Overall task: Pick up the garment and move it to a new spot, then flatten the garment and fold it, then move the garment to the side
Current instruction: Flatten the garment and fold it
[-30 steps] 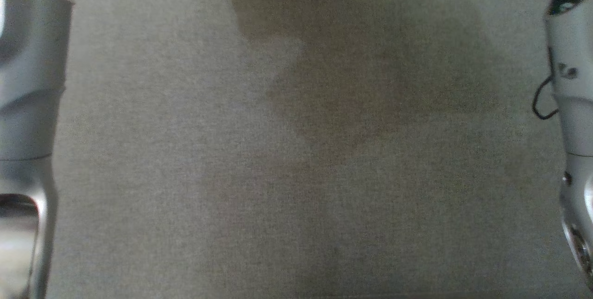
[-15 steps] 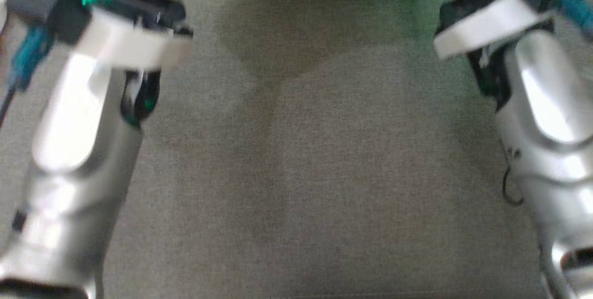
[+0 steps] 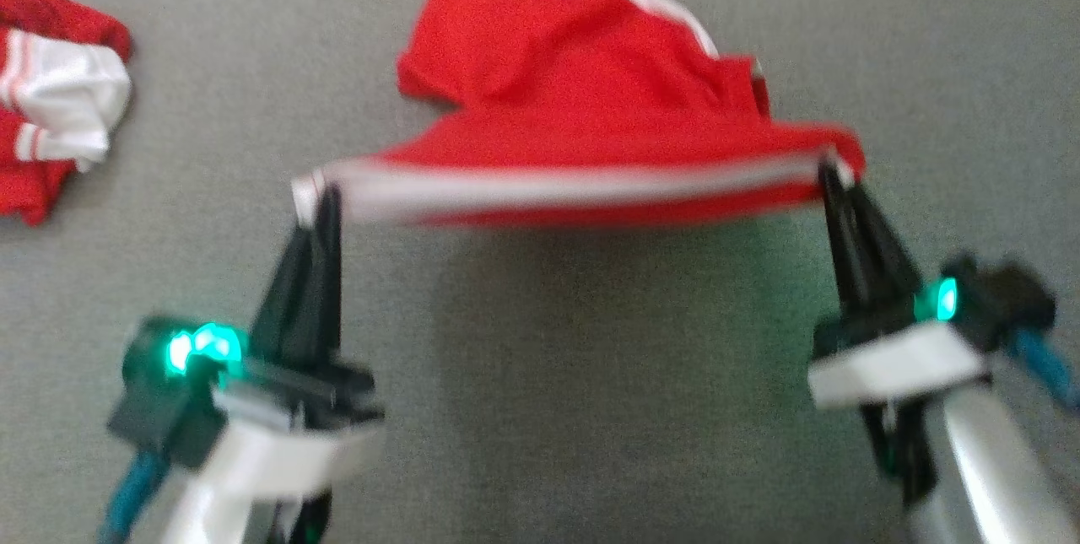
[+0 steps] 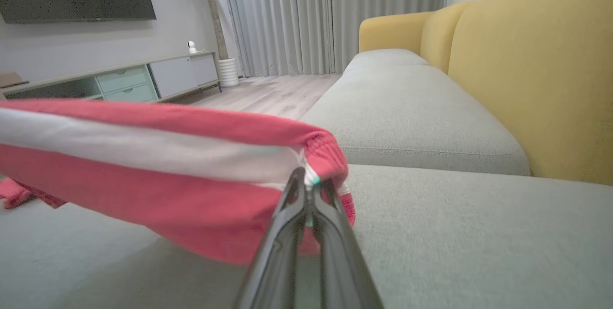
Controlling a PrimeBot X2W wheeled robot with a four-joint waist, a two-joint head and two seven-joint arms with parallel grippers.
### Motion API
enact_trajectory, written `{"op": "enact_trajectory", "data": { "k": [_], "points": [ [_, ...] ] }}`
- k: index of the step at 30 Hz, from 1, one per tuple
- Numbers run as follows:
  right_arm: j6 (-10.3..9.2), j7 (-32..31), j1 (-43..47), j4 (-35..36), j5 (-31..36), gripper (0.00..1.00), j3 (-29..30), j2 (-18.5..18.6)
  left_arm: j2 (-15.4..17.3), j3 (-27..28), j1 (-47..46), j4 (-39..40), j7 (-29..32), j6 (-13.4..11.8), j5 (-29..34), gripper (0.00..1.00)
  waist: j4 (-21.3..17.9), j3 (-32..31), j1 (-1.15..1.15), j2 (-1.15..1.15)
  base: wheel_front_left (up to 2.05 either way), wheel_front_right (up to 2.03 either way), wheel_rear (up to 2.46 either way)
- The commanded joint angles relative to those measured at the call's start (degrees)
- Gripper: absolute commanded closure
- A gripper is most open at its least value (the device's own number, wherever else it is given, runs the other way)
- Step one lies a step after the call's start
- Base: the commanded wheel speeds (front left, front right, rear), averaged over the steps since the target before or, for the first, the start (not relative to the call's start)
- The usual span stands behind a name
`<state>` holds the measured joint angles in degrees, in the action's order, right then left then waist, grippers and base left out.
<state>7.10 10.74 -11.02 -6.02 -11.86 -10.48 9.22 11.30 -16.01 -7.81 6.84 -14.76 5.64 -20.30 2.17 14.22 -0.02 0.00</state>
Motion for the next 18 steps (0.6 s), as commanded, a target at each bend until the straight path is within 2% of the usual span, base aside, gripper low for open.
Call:
{"op": "enact_trajectory", "data": {
  "k": [1,6,10,13,18],
  "points": [
    [0.39,-0.3,1.4,2.8,0.1,1.0,-0.9,-1.0,1.3,2.1,-0.2,2.6,-0.2,0.1,0.5,1.0,1.0,-3.3,0.02,0.0,0.0,0.0,0.0],
    [0.39,-4.1,15.8,13.3,1.1,1.0,1.5,-3.7,1.4,2.5,10.6,8.1,-0.2,-0.8,1.1,1.0,1.2,-6.9,0.02,0.0,0.0,0.0,0.0],
    [0.39,-7.0,23.3,20.8,2.4,1.0,1.8,-4.5,2.4,2.3,15.9,12.2,0.3,-1.6,1.4,1.0,0.7,-8.0,0.02,0.0,0.0,0.0,0.0],
    [0.39,-9.2,25.6,24.0,2.1,1.0,1.1,-4.9,2.9,1.9,16.9,13.3,2.6,-1.5,0.2,1.0,0.1,-7.5,0.02,0.0,0.0,0.0,0.0],
    [0.39,-11.8,23.7,22.8,2.9,1.0,0.9,-5.4,4.3,0.8,11.4,8.3,5.5,0.1,-2.0,1.0,-0.7,-5.6,0.02,0.0,0.0,0.0,0.0]
  ]
}}
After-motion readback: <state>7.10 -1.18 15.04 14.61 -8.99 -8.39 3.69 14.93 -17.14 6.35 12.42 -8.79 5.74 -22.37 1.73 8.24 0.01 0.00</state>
